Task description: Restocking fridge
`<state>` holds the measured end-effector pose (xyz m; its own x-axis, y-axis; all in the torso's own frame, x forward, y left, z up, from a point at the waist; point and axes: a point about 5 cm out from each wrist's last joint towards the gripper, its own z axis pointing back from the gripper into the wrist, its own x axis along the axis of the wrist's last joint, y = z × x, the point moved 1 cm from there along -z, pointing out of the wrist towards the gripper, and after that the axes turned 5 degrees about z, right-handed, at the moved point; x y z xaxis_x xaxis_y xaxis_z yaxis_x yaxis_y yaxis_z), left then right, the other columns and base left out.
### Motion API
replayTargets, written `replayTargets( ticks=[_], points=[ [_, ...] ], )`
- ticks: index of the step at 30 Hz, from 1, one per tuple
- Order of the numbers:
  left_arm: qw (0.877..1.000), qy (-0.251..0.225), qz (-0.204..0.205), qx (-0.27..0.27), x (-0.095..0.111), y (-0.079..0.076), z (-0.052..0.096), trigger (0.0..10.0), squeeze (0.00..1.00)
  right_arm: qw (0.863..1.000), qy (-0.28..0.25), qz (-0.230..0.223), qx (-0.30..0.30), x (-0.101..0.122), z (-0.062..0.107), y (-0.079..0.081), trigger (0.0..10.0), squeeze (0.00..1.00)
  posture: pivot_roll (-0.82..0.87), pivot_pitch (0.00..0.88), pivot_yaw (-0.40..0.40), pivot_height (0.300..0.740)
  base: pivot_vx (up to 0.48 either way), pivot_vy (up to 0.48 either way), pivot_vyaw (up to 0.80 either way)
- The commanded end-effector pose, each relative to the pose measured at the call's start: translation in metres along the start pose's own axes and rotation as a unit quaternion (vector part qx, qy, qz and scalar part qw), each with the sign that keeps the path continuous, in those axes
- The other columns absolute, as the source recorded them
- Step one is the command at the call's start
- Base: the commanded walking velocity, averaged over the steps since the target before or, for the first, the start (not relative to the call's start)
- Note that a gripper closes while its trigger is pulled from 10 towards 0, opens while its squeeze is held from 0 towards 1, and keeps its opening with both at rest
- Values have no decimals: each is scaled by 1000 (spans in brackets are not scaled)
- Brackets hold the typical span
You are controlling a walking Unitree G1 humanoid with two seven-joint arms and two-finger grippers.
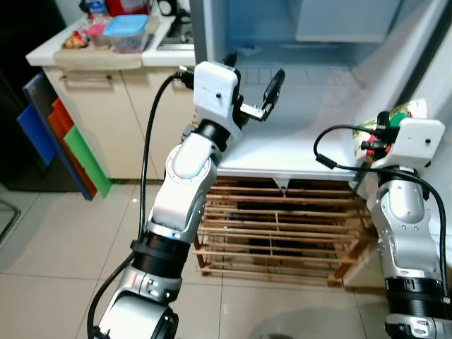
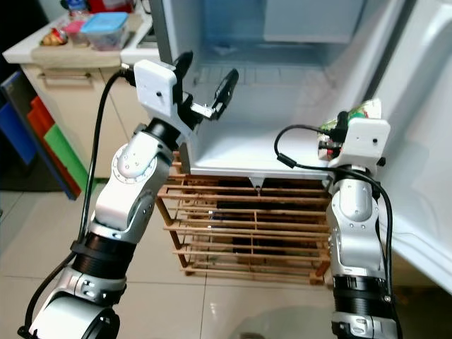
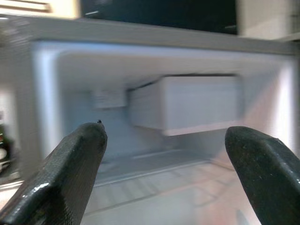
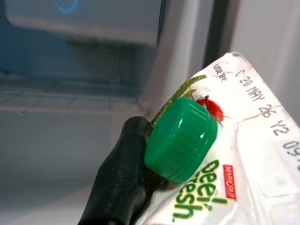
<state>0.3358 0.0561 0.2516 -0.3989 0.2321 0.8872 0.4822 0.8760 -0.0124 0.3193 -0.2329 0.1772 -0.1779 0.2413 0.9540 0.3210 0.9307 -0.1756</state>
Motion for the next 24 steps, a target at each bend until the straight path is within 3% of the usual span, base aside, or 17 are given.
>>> replayTargets(
  ticks=[1, 8, 10, 11, 12, 14, 17, 20, 21, 22, 23, 24],
  points=[
    [1000, -4, 1, 10, 3, 5, -2, 10000, 0, 1000, 4, -17, -8, 3, -4, -5, 10000, 0, -232, 37, 32, 740, 0, 0, 0],
    [1000, -8, 1, 9, 6, 4, 0, 10000, 0, 1000, -6, -20, 0, 12, -1, -5, 10000, 0, -239, 56, 22, 740, 0, 0, 0],
    [1000, -6, -1, 11, 5, 5, 2, 10000, 0, 995, -33, -58, 69, 28, 6, 1, 10000, 0, -234, 56, 22, 740, 0, 0, 0],
    [1000, -6, -1, 11, 5, 5, 2, 10000, 0, 995, -33, -58, 69, 28, 6, 1, 10000, 0, -234, 56, 22, 740, 0, 0, 0],
    [1000, -5, -4, 10, 5, 7, 3, 10000, 0, 986, -43, -81, 139, 38, 14, 4, 10000, 0, -239, 58, 25, 740, 0, 0, 0],
    [1000, -4, -4, 9, 5, 7, 3, 10000, 0, 982, -41, -80, 166, 40, 17, 1, 10000, 0, -251, 58, 28, 740, 0, 0, 0],
    [1000, 1, -3, 6, 3, 8, 5, 10000, 0, 978, -28, -84, 189, 43, 19, -15, 10000, 0, -265, 60, 30, 740, 0, 0, 0],
    [1000, 9, 0, -4, 0, 4, 7, 10000, 0, 972, 14, -87, 217, 45, 19, -53, 10000, 0, -277, 60, 39, 740, 0, 0, 0],
    [1000, 9, 0, -4, 0, 4, 7, 10000, 0, 972, 14, -87, 217, 45, 19, -53, 10000, 0, -277, 60, 39, 740, 0, 0, 0],
    [1000, 10, 0, -5, 0, 4, 7, 10000, 0, 972, 17, -75, 224, 47, 19, -58, 10000, 0, -277, 60, 39, 740, 0, 0, 0],
    [1000, 12, 0, -7, -1, 4, 7, 10000, 0, 972, 47, -22, 229, 46, 20, -73, 10000, 0, -298, 55, 52, 740, 0, 0, 0],
    [1000, 12, 1, -8, -2, 4, 6, 10000, 0, 973, 57, -2, 225, 46, 19, -78, 10000, 0, -300, 55, 53, 740, 0, 0, 0]
  ],
)
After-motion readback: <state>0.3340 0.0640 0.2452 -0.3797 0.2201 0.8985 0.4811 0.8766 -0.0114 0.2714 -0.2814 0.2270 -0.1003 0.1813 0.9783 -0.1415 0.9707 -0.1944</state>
